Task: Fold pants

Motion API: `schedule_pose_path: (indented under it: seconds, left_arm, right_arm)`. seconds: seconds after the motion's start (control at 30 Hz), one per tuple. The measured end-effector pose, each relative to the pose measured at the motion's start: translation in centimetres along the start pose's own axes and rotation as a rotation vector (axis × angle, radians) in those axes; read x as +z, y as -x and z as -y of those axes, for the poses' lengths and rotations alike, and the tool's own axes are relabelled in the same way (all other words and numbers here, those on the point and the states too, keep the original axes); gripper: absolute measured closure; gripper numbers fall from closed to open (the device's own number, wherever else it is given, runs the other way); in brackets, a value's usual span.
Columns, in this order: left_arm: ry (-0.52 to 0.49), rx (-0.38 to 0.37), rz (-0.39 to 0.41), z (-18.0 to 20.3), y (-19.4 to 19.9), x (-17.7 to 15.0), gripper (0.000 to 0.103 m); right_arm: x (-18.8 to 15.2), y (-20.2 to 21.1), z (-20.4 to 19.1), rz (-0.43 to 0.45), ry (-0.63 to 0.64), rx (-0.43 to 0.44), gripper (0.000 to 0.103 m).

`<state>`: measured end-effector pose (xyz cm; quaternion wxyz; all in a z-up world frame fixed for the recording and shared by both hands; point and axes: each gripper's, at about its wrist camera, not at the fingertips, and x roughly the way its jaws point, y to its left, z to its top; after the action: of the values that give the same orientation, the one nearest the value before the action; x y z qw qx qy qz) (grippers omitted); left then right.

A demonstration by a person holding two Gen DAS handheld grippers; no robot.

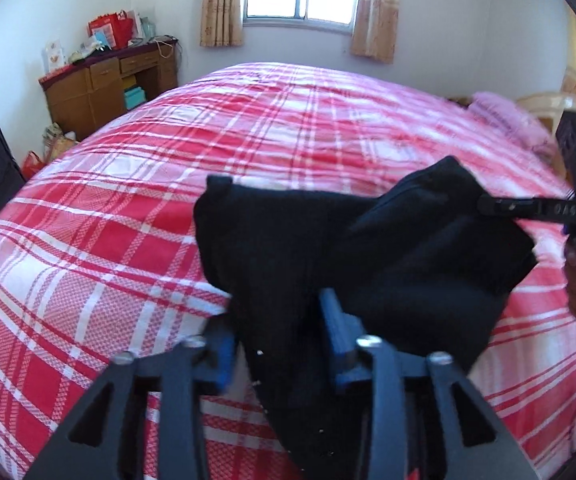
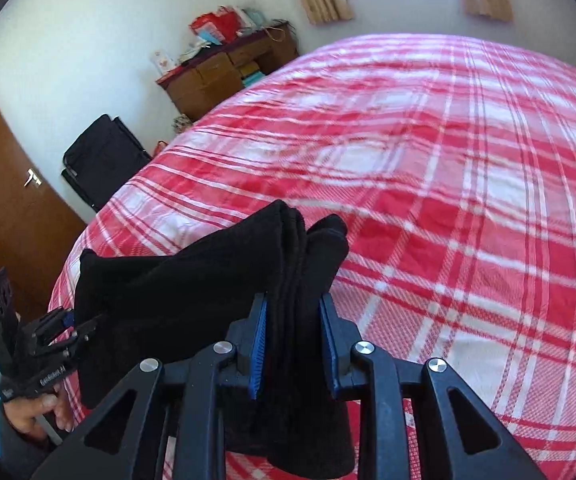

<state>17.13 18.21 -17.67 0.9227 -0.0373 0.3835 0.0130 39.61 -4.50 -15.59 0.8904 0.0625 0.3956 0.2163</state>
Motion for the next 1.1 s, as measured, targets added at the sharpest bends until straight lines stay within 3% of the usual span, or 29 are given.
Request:
schedule_pose_path:
  seconds: [0.13, 0.2, 0.3, 0.47, 0.6, 0.77, 0.83, 1.0, 1.1]
  left_arm:
    - [-0.012, 0.060, 0.005, -0.6, -0.1, -0.2, 0.028]
    - [-0.004, 0.071, 0.000, -1.0, -0.1, -0.2, 0.024]
    - [0.002, 0.094, -0.008, -1.2, 0.4, -0.3, 0.024]
    - [-0.020, 0.126, 0.007, -0.6, 1.7, 0.0, 0.024]
    - [-0.023, 0.121, 0.041, 0.6, 3.4, 0.7, 0.024]
    - [-0.045, 0.099, 0.104, 3.0, 6.6, 1.3, 0.018]
    - [-0.050, 0.091, 0.133, 4.0, 8.0, 1.5, 0.011]
    - [-0.077, 0.073, 0.193, 6.1, 11.0, 1.7, 0.007]
    - [-0.098, 0.075, 0.218, 7.0, 12.5, 1.7, 0.006]
  right_arm:
    - [-0.4, 0.2, 1.3, 0.007, -0.042, -0.034, 0.067]
    - [-0.5, 0.8, 1.8, 0.021, -0.062, -0.035, 0.067]
    - [-1.1, 2.8, 3.1, 0.080, -0.097, -0.106, 0.067]
    - [-3.3, 7.2, 5.1, 0.122, -0.146, -0.149, 0.066]
    - [-6.5, 11.2, 5.1, 0.129, -0.105, -0.197, 0.051]
    - [-10.4, 16.9, 3.8, 0.204, -0.069, -0.208, 0.036]
    - [-11.5, 18.8, 3.1, 0.235, -0.050, -0.212, 0.035]
    - [-13.0, 23.1, 1.5, 0.320, -0.020, -0.209, 0.031]
    - [-13.2, 24.8, -0.1, 0.357, 0.048, -0.273, 0.029]
